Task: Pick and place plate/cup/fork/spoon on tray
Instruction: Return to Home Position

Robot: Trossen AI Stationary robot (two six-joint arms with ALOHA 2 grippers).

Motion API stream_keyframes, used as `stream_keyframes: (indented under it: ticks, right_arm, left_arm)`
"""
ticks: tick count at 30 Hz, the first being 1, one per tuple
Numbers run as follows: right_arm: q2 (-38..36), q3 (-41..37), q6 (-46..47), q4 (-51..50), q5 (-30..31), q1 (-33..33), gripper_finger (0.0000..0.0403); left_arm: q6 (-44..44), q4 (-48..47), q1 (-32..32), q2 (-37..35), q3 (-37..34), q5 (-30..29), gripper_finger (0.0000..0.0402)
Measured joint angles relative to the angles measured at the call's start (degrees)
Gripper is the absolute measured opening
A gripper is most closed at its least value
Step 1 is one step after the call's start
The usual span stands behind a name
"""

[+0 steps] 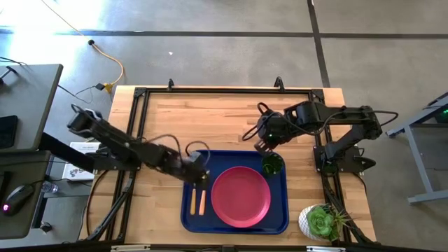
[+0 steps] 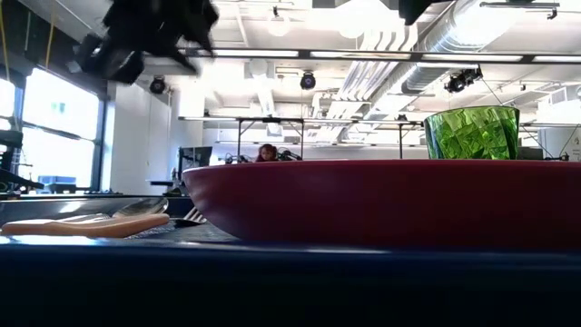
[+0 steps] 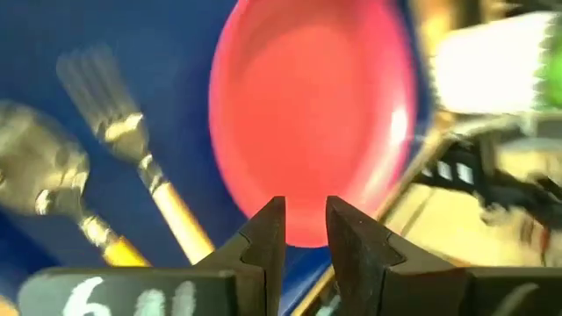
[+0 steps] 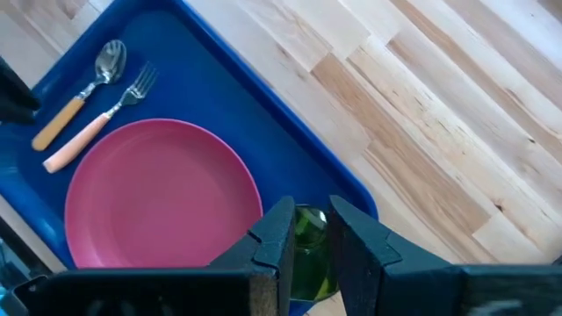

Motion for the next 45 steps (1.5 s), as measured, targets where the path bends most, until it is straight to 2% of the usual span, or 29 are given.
stream_keyframes:
  ticks: [8, 14, 19, 24, 29, 32, 37, 40, 45]
  right_arm:
    - [0.0, 0.0, 0.2, 5.1, -2.1, 0.0, 0.0063]
    - [0.0, 0.0, 2.9, 13.0, -2.4, 0.0, 0.0063]
    - [0.0, 0.0, 3.9, 21.7, -2.2, 0.0, 0.0063]
    - [0.0, 0.0, 4.9, 30.8, 0.4, 0.0, 0.0063]
    - [0.0, 0.0, 0.6, 33.5, 2.1, -0.1, 0.0063]
    - [0.0, 0.0, 1.3, 33.5, 3.1, -0.1, 0.0063]
    - [0.0, 0.0, 6.2, 33.5, 2.9, -0.1, 0.0063]
    - [0.0, 0.0, 5.1, 34.3, 3.8, 0.1, 0.0063]
    - [0.0, 0.0, 3.4, 38.3, 6.6, 0.3, 0.0063]
  left_arm:
    - [26.3, 0.6, 4.9, -13.9, 0.1, 1.7, 0.0076]
    - [52.1, 0.3, 9.5, -25.2, 0.0, 5.9, 0.0076]
    - [66.6, -3.4, 12.9, -34.0, 0.0, 7.8, 0.0076]
    - [70.7, -5.2, 15.3, -42.9, -4.6, 5.7, 0.0076]
    - [70.3, -2.0, 15.9, -52.5, -14.6, 2.5, 0.0076]
    - [70.1, 2.0, 15.9, -57.5, -20.9, 1.4, 0.0076]
    - [70.2, 6.0, 15.9, -64.0, -29.5, 4.4, 0.0076]
    - [70.1, 6.5, 15.8, -67.4, -33.6, 6.6, 0.0076]
    - [70.2, 9.3, 15.8, -72.7, -40.2, 6.9, 0.0076]
